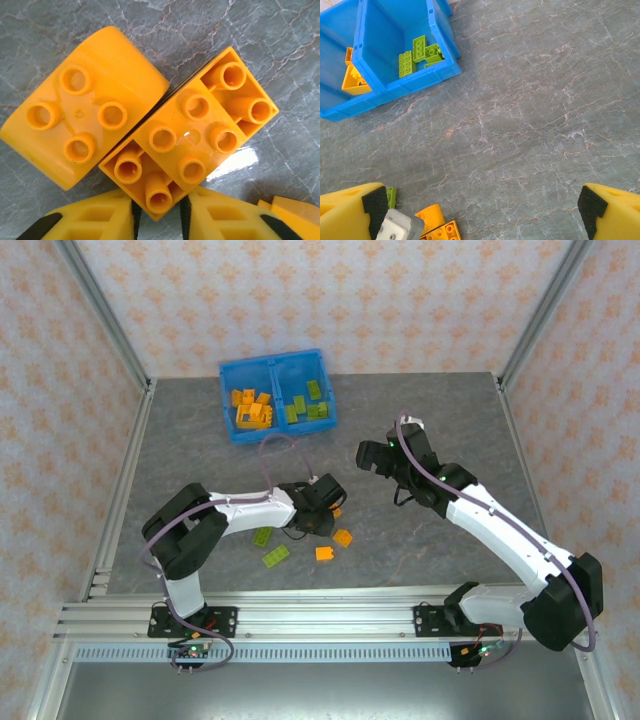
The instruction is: Sort the legos into containers by color
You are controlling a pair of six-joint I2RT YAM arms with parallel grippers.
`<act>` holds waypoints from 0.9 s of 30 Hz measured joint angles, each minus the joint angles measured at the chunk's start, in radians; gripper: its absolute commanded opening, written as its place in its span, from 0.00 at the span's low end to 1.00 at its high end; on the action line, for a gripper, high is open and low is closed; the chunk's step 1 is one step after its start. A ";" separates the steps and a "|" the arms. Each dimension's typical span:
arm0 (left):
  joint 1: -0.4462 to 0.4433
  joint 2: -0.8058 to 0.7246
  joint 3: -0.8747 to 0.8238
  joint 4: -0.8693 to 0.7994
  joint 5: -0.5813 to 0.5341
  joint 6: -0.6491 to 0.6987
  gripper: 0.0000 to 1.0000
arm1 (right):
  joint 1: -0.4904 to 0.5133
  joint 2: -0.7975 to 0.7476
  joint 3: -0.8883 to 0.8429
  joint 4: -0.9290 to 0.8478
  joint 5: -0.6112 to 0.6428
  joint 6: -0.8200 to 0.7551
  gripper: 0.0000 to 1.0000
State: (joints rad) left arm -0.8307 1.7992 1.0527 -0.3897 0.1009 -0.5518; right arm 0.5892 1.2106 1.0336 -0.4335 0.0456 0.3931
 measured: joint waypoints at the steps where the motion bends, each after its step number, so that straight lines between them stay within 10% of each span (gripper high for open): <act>1: -0.001 -0.003 -0.001 0.014 0.003 0.003 0.70 | 0.000 0.000 0.000 0.000 0.000 0.000 0.99; 15: -0.005 0.033 0.178 0.010 -0.069 0.286 0.79 | 0.000 -0.005 0.000 -0.009 0.000 0.000 0.99; 27: -0.001 0.144 0.189 0.019 -0.106 0.389 0.50 | 0.000 -0.064 0.000 -0.030 0.008 0.001 0.99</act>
State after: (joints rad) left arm -0.8314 1.9434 1.2415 -0.3706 -0.0055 -0.1631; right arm 0.5892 1.1469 1.0332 -0.4633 0.0532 0.3939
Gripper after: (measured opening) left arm 0.510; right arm 0.988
